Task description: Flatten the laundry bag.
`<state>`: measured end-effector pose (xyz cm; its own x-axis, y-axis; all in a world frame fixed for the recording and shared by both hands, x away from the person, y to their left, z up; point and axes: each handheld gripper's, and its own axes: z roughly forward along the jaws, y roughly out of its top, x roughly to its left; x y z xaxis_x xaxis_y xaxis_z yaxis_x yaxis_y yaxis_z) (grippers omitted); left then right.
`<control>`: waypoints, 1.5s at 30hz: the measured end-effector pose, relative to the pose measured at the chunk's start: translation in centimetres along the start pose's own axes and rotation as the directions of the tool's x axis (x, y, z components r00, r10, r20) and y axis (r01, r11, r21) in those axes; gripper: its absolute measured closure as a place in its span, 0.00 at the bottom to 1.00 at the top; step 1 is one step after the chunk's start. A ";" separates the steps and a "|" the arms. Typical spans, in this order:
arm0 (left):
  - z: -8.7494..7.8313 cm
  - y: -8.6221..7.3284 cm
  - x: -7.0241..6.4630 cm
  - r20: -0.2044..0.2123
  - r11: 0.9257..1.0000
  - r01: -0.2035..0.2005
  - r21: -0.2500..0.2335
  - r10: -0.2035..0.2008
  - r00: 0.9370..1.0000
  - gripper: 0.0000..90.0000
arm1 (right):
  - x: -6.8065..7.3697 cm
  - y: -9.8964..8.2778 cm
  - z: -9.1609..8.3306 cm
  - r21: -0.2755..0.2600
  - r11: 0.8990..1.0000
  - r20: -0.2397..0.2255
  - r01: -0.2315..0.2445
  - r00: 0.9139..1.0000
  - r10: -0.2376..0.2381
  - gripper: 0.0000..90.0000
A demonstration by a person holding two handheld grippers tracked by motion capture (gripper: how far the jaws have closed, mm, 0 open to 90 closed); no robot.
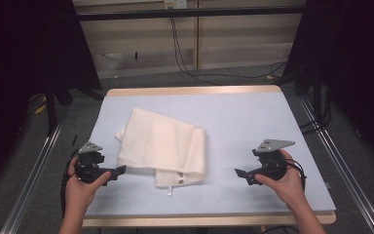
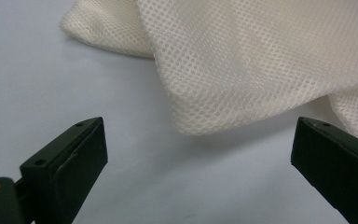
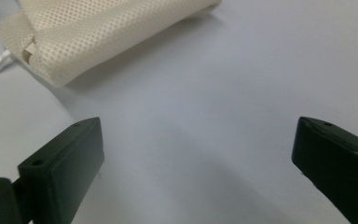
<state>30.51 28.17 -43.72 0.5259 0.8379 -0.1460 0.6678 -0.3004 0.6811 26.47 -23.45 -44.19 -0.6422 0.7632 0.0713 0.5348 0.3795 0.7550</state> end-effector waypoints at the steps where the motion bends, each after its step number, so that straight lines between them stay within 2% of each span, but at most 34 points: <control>1: 0.0 0.0 0.1 0.001 1.000 -0.002 0.001 0.002 1.000 0.04 | 0.2 0.1 0.1 -0.005 1.000 -0.007 0.015 1.000 -0.015 0.01; 4: 0.0 0.1 0.1 -0.007 1.000 0.000 -0.004 0.000 1.000 0.04 | 0.9 0.3 0.6 -0.011 0.999 -0.019 0.048 0.999 -0.048 0.03; 7: 0.0 0.1 0.1 0.006 1.000 0.000 0.008 0.000 1.000 0.04 | 1.3 0.4 0.9 0.005 0.998 -0.035 0.064 0.997 -0.064 0.07; 9: 0.2 -0.1 0.0 0.009 1.000 -0.013 0.020 0.013 1.000 0.04 | 2.1 0.7 1.3 0.015 0.995 -0.056 0.101 0.993 -0.101 0.09; 12: 0.2 -0.1 -0.1 0.009 1.000 -0.001 0.016 0.001 1.000 0.04 | 2.6 1.2 1.7 0.016 0.992 -0.078 0.122 0.990 -0.121 0.12; 13: 0.1 0.1 -0.2 0.009 1.000 -0.011 0.013 0.011 1.000 0.04 | 3.2 1.8 2.2 0.025 0.988 -0.090 0.152 0.985 -0.149 0.15; 16: 0.2 0.2 -0.4 0.010 1.000 -0.003 0.003 0.003 1.000 0.04 | 3.7 2.2 2.7 0.032 0.985 -0.108 0.172 0.980 -0.167 0.16; 17: 0.3 0.3 -0.4 0.008 1.000 -0.008 0.008 0.008 1.000 0.04 | 4.3 2.6 3.2 0.026 0.980 -0.132 0.196 0.973 -0.191 0.20; 18: 0.3 0.3 -0.4 0.008 1.000 -0.008 0.008 0.008 1.000 0.04 | 4.3 2.6 3.2 0.026 0.980 -0.132 0.196 0.973 -0.191 0.20; 19: 0.5 0.3 -0.4 0.013 1.000 -0.021 0.021 0.021 1.000 0.04 | 4.8 2.9 3.8 0.032 0.975 -0.143 0.221 0.966 -0.214 0.21; 20: 0.5 0.3 -0.4 0.013 1.000 -0.021 0.021 0.021 1.000 0.04 | 4.8 2.9 3.8 0.032 0.975 -0.143 0.221 0.966 -0.214 0.21; 21: 0.7 0.3 -0.5 0.013 1.000 -0.007 0.015 0.007 1.000 0.04 | 5.3 3.3 4.3 0.019 0.972 -0.174 0.234 0.958 -0.227 0.24; 22: 0.6 0.4 -0.4 0.017 0.999 -0.025 0.028 0.025 1.000 0.04 | 5.3 3.3 4.3 0.019 0.972 -0.174 0.234 0.958 -0.227 0.24; 23: 0.7 0.5 -0.5 0.015 1.000 -0.011 0.013 0.011 1.000 0.04 | 5.8 3.8 4.8 0.010 0.970 -0.176 0.243 0.955 -0.237 0.27; 25: 0.7 0.7 -0.4 0.020 0.999 -0.031 0.025 0.031 0.999 0.05 | 6.3 4.2 5.2 0.006 0.967 -0.182 0.254 0.951 -0.248 0.28; 30: 1.0 0.6 -0.5 0.018 0.999 -0.026 0.031 0.026 1.000 0.05 | 7.1 4.9 5.9 0.000 0.968 -0.199 0.251 0.949 -0.246 0.28; 31: 1.0 0.6 -0.6 0.025 0.999 -0.027 0.034 0.026 0.999 0.05 | 7.4 5.3 6.2 -0.011 0.966 -0.210 0.257 0.944 -0.254 0.28; 32: 1.0 0.6 -0.6 0.025 0.999 -0.027 0.034 0.026 0.999 0.05 | 7.4 5.3 6.2 -0.011 0.966 -0.210 0.257 0.944 -0.254 0.28; 33: 1.1 0.6 -0.6 0.032 0.999 -0.030 0.036 0.029 0.999 0.06 | 7.5 5.7 6.5 -0.030 0.962 -0.223 0.272 0.936 -0.271 0.28; 34: 1.1 0.6 -0.6 0.039 0.998 -0.035 0.044 0.033 0.999 0.06 | 7.5 5.7 6.5 -0.030 0.962 -0.223 0.272 0.936 -0.271 0.28; 35: 1.1 0.6 -0.6 0.047 0.998 -0.032 0.047 0.030 0.998 0.06 | 7.7 6.1 6.9 -0.026 0.958 -0.242 0.285 0.928 -0.283 0.28; 36: 1.2 0.6 -0.7 0.041 0.999 -0.027 0.044 0.025 0.999 0.06 | 7.7 6.1 6.9 -0.026 0.958 -0.242 0.285 0.928 -0.283 0.28; 37: 1.2 0.6 -0.7 0.046 0.998 -0.036 0.053 0.034 0.998 0.06 | 7.9 6.2 7.1 -0.013 0.953 -0.241 0.303 0.924 -0.298 0.28; 38: 1.2 0.5 -0.7 0.042 0.998 -0.037 0.054 0.034 0.999 0.06 | 8.1 6.4 7.3 -0.004 0.945 -0.250 0.326 0.915 -0.317 0.28; 39: 1.3 0.5 -0.7 0.047 0.998 -0.039 0.058 0.036 0.998 0.06 | 8.4 6.5 7.9 0.007 0.934 -0.265 0.357 0.901 -0.342 0.28; 40: 1.3 0.5 -0.7 0.047 0.998 -0.039 0.058 0.036 0.998 0.06 | 8.4 6.5 7.9 0.007 0.934 -0.265 0.357 0.901 -0.342 0.28; 41: 1.2 0.5 -0.7 0.044 0.997 -0.044 0.061 0.042 0.998 0.06 | 8.5 6.5 8.5 0.026 0.927 -0.274 0.375 0.894 -0.354 0.27; 43: 1.2 0.5 -0.7 0.045 0.997 -0.045 0.061 0.042 0.998 0.06 | 8.6 6.5 8.8 0.029 0.927 -0.285 0.374 0.892 -0.351 0.27; 45: 1.3 0.4 -0.8 0.044 0.998 -0.032 0.055 0.030 0.999 0.06 | 8.7 6.4 9.5 0.049 0.920 -0.293 0.389 0.886 -0.359 0.28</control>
<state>31.06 26.81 -44.24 0.5683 0.8076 -0.1574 0.6783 -0.3516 0.6452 29.52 -9.36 -44.90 -0.9221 0.3866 -0.0173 0.2686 0.6716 0.6906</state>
